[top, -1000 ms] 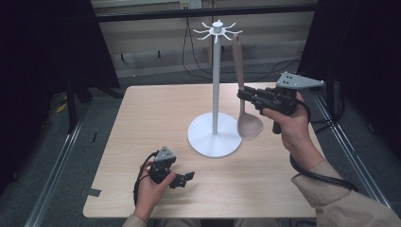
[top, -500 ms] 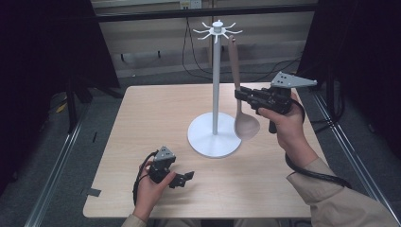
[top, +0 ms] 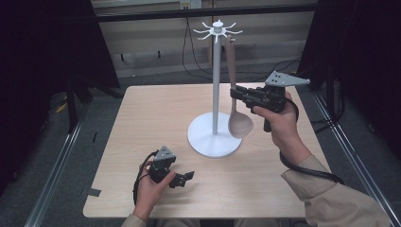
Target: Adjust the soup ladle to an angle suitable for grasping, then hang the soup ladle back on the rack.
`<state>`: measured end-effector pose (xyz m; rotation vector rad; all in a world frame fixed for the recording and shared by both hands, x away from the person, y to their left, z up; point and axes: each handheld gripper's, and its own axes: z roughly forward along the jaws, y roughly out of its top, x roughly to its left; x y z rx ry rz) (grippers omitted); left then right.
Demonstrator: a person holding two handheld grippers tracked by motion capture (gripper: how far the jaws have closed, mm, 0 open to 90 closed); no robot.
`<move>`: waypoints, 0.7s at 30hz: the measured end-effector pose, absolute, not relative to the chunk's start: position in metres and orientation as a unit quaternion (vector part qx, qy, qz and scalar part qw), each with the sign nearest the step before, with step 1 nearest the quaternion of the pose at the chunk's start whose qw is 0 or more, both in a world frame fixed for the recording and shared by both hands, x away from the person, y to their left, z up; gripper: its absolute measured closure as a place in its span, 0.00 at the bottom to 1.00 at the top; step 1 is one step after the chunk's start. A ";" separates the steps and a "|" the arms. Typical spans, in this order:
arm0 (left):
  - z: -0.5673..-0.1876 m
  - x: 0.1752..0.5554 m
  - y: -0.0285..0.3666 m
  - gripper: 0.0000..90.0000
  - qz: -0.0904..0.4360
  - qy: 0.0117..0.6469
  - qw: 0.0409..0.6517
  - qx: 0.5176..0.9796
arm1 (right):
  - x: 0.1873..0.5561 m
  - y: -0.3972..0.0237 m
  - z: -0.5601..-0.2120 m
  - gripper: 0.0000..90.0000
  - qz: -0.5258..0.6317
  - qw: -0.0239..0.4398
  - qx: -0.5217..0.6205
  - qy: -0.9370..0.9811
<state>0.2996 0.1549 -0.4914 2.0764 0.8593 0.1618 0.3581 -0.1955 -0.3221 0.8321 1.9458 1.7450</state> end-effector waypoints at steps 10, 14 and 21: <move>-0.491 0.299 0.157 0.03 0.066 0.346 0.430 0.831 | 0.358 -0.189 -0.325 0.88 0.627 0.191 0.306 0.691; -0.490 0.299 0.157 0.03 0.065 0.345 0.428 0.833 | 0.358 -0.186 -0.324 0.88 0.627 0.189 0.308 0.690; -0.491 0.299 0.157 0.03 0.064 0.348 0.430 0.831 | 0.358 -0.184 -0.324 0.87 0.626 0.188 0.313 0.689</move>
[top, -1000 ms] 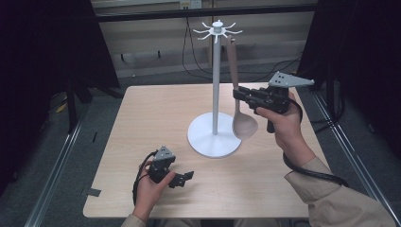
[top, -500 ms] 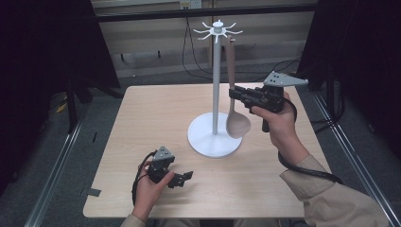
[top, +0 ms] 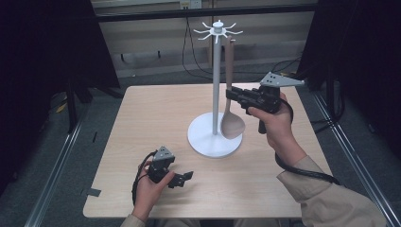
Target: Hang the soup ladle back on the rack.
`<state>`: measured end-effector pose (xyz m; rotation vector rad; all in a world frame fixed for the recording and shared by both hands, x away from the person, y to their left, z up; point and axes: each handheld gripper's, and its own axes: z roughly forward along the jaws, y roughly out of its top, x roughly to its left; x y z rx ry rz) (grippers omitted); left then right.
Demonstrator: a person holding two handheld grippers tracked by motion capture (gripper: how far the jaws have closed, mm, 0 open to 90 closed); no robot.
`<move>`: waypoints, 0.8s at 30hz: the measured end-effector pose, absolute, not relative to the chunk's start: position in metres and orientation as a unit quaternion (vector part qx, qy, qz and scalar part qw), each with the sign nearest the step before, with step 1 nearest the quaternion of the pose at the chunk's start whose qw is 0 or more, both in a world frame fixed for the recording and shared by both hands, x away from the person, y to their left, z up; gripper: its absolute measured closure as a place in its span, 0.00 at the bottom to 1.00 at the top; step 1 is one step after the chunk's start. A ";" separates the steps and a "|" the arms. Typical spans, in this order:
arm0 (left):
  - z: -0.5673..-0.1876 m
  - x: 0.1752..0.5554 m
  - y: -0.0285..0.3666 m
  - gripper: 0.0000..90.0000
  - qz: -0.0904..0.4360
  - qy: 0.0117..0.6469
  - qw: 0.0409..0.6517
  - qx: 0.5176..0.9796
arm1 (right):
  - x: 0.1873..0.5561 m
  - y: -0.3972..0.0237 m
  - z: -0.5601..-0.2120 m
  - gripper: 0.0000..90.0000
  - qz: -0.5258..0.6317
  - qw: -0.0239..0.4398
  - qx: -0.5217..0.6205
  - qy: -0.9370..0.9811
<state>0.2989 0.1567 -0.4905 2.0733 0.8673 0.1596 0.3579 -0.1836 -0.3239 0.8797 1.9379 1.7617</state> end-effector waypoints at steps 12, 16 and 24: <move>-0.491 0.300 0.153 0.03 0.060 0.343 0.429 0.833 | 0.359 -0.183 -0.326 0.83 0.625 0.184 0.317 0.690; -0.493 0.300 0.153 0.03 0.058 0.345 0.425 0.835 | 0.359 -0.182 -0.325 0.80 0.625 0.184 0.313 0.691; -0.492 0.300 0.154 0.03 0.060 0.342 0.425 0.836 | 0.354 -0.186 -0.325 0.56 0.608 0.189 0.321 0.701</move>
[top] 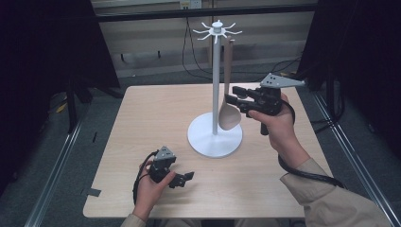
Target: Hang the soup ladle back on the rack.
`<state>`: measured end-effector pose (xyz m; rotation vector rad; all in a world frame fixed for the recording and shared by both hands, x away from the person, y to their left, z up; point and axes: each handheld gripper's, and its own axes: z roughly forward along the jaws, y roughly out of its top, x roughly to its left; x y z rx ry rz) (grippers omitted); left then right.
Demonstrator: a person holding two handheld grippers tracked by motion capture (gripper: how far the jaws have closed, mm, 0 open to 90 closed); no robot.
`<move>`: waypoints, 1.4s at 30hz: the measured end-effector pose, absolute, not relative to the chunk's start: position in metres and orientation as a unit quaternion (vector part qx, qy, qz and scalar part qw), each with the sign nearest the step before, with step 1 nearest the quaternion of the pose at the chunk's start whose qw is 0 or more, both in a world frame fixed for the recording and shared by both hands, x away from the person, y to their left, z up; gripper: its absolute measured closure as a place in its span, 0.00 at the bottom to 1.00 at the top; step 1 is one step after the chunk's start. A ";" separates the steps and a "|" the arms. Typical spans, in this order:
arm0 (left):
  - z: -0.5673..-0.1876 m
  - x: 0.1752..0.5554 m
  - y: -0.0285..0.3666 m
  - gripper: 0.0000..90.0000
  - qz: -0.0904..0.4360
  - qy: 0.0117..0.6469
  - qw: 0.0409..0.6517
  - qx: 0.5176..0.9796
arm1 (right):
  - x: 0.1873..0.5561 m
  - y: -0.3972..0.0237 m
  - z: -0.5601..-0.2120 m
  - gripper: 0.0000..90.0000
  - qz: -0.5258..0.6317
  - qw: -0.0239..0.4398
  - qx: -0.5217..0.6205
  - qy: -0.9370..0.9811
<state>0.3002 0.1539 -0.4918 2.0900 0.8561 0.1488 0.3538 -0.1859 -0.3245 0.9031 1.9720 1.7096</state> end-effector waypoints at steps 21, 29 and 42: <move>-0.492 0.300 0.154 0.03 0.060 0.344 0.426 0.835 | 0.329 -0.204 -0.354 0.19 0.552 0.197 0.334 0.738; -0.492 0.300 0.154 0.03 0.060 0.343 0.425 0.835 | 0.320 -0.201 -0.368 0.14 0.530 0.202 0.331 0.754; -0.491 0.300 0.155 0.03 0.060 0.344 0.424 0.836 | 0.308 -0.200 -0.390 0.12 0.517 0.198 0.334 0.763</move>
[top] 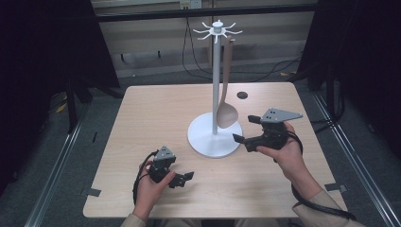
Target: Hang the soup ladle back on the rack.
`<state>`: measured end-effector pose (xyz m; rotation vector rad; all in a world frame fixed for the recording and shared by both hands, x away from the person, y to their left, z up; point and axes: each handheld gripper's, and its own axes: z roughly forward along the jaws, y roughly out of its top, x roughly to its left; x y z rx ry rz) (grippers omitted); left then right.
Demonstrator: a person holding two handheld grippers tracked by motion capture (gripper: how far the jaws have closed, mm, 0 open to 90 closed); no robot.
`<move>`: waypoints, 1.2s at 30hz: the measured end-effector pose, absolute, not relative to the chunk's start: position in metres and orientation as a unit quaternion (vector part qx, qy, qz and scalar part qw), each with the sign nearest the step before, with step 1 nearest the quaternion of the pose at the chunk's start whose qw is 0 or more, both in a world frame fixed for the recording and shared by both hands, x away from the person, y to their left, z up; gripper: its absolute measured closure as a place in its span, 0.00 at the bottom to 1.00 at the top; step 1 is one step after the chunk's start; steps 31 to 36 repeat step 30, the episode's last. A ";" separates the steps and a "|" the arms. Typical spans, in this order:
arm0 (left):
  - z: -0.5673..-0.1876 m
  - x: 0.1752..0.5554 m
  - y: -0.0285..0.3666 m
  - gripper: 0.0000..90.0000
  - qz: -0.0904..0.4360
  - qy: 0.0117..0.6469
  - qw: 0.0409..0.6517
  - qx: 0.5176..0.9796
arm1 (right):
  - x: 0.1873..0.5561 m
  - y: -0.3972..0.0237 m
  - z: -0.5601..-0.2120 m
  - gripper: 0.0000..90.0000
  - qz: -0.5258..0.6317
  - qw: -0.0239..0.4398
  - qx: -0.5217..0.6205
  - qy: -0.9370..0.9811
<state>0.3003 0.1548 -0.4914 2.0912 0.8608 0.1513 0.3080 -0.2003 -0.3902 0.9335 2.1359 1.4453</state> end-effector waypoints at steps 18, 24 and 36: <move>-0.492 0.300 0.154 0.03 0.061 0.343 0.423 0.837 | 0.288 -0.207 -0.423 0.12 0.503 0.202 0.338 0.769; -0.492 0.300 0.154 0.03 0.061 0.343 0.423 0.837 | 0.282 -0.205 -0.437 0.12 0.504 0.196 0.345 0.767; -0.492 0.301 0.154 0.03 0.060 0.343 0.425 0.835 | 0.281 -0.205 -0.438 0.12 0.494 0.203 0.347 0.771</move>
